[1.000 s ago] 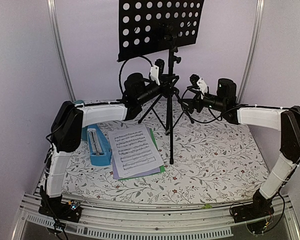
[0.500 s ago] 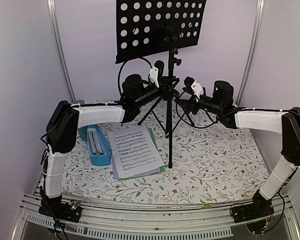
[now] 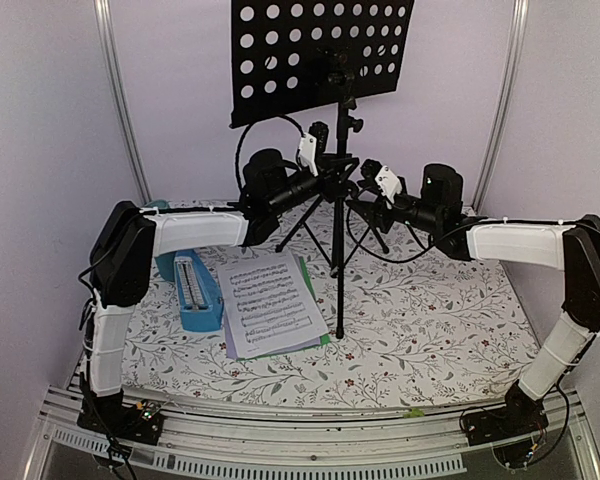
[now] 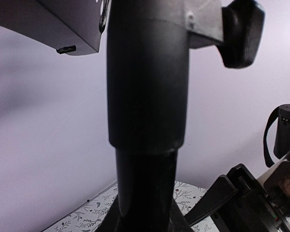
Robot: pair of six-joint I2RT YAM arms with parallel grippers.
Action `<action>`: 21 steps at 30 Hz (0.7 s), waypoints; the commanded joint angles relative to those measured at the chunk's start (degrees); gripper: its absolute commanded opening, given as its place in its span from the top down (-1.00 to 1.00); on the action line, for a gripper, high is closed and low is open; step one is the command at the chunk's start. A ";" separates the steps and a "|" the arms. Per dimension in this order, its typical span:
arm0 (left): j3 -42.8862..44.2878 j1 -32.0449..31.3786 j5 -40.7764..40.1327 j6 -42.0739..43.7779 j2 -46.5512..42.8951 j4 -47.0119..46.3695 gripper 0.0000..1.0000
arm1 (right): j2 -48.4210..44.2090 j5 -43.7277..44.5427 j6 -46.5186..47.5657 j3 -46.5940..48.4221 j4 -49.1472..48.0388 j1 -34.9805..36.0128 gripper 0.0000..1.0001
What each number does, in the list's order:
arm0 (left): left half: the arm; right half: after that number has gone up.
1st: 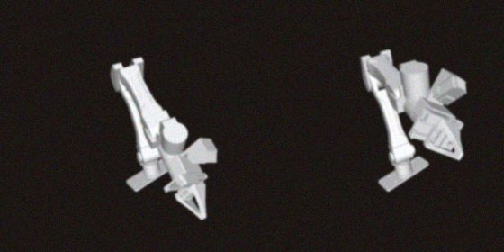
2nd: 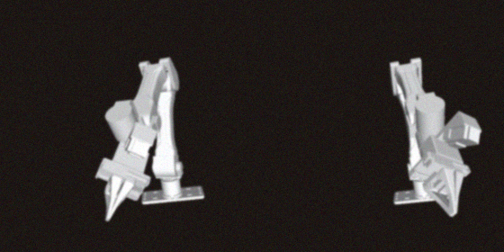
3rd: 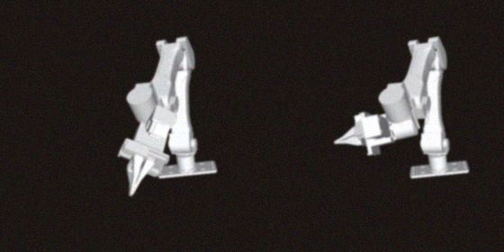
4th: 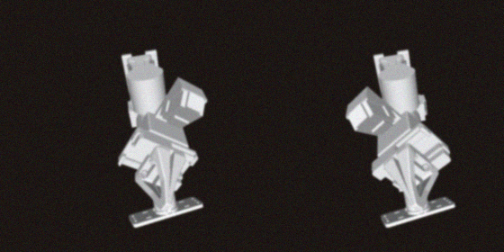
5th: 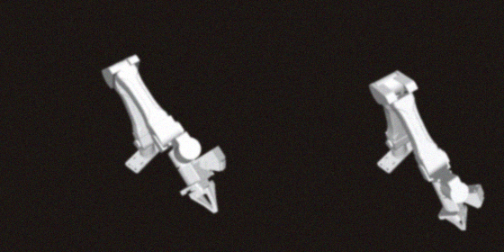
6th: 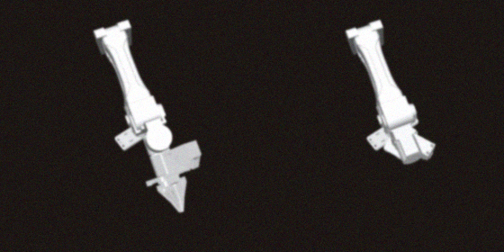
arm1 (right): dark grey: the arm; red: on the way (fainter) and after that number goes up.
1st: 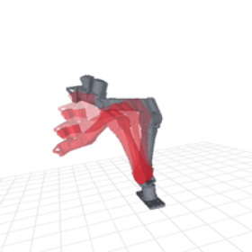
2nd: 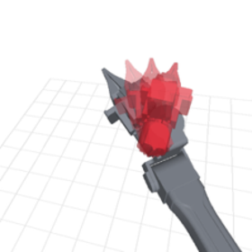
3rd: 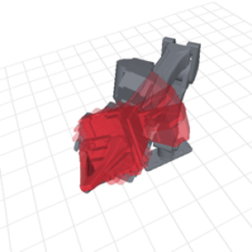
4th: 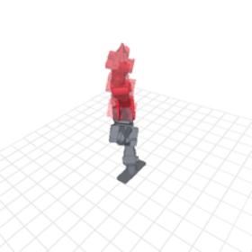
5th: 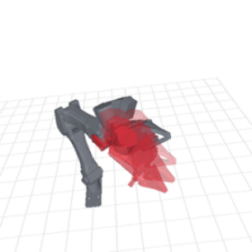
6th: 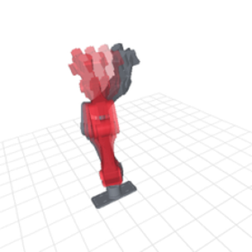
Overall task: Set up the instrument practice props
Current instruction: Hold the music stand at the center of the board, then screw the knob on the music stand.
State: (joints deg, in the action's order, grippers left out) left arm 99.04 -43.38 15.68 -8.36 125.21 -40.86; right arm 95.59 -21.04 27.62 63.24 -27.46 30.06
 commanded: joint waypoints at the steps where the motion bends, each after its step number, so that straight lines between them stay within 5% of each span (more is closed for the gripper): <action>1: -0.61 -1.70 1.31 -4.75 -1.59 4.13 1.00 | -0.30 2.03 0.42 0.57 -0.69 0.43 -0.02; 12: -0.96 -1.71 1.21 -3.99 -1.72 4.30 1.00 | -0.04 1.47 -5.94 3.75 4.02 0.44 0.51; 21: -1.31 -1.71 1.32 -3.25 -1.64 4.62 1.00 | -1.78 -3.02 -23.16 4.33 5.85 0.27 0.34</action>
State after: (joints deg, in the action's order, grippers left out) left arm 99.02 -43.38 15.46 -8.21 125.21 -40.82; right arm 95.53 -21.50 14.87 65.25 -22.52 30.35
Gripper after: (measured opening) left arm 0.181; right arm 0.287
